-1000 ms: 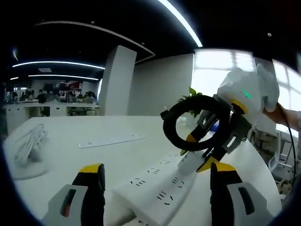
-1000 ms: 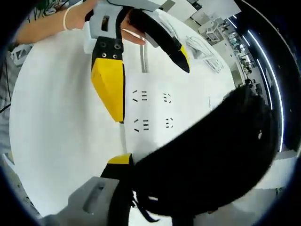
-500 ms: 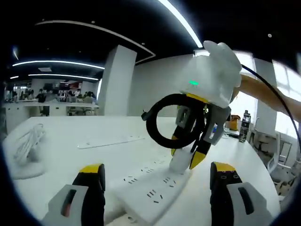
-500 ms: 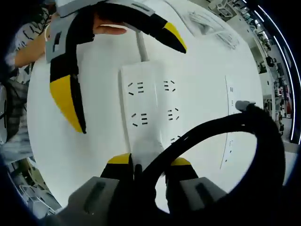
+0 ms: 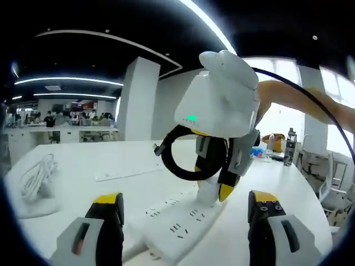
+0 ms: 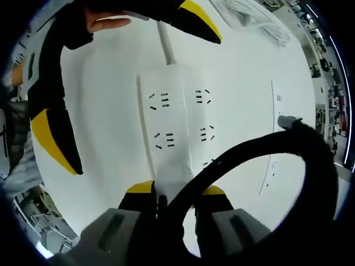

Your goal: Straighten the power strip on the desk, plug the charger into it

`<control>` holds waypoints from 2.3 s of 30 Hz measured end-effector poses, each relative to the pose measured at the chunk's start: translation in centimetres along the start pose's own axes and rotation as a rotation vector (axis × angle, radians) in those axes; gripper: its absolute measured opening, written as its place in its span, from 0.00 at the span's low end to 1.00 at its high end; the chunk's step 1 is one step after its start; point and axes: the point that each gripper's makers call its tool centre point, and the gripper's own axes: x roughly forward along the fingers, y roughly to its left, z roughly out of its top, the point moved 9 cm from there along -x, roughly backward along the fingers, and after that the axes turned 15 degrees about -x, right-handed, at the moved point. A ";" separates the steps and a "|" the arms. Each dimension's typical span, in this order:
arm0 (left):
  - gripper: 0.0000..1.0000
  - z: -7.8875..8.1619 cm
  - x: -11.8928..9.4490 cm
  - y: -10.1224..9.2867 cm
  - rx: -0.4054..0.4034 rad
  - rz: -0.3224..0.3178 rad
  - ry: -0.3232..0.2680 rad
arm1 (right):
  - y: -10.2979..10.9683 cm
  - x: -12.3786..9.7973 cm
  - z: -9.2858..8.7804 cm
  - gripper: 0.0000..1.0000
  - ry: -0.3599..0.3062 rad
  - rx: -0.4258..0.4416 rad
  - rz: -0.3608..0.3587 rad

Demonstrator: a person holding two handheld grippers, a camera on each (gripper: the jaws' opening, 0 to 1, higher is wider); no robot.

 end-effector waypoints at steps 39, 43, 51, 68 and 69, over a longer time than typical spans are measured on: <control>1.00 -2.6 -3.8 0.5 0.038 0.126 -0.071 | 5.0 -0.6 -2.3 0.76 -0.633 0.147 -0.573; 0.99 -1.6 -4.3 -0.6 0.057 0.060 -0.125 | 5.8 -0.5 -2.6 0.83 -0.774 0.178 -0.652; 0.99 -2.5 -5.7 -2.1 0.198 -0.021 -0.154 | 8.4 0.7 -4.5 1.00 -0.947 0.280 -0.861; 0.89 -4.7 -3.9 0.8 0.164 0.205 -0.078 | 8.3 8.3 -8.4 1.00 -1.054 0.603 -0.749; 0.88 -4.7 -3.7 1.0 0.159 0.207 -0.069 | 8.1 8.2 -8.6 0.99 -1.082 0.633 -0.722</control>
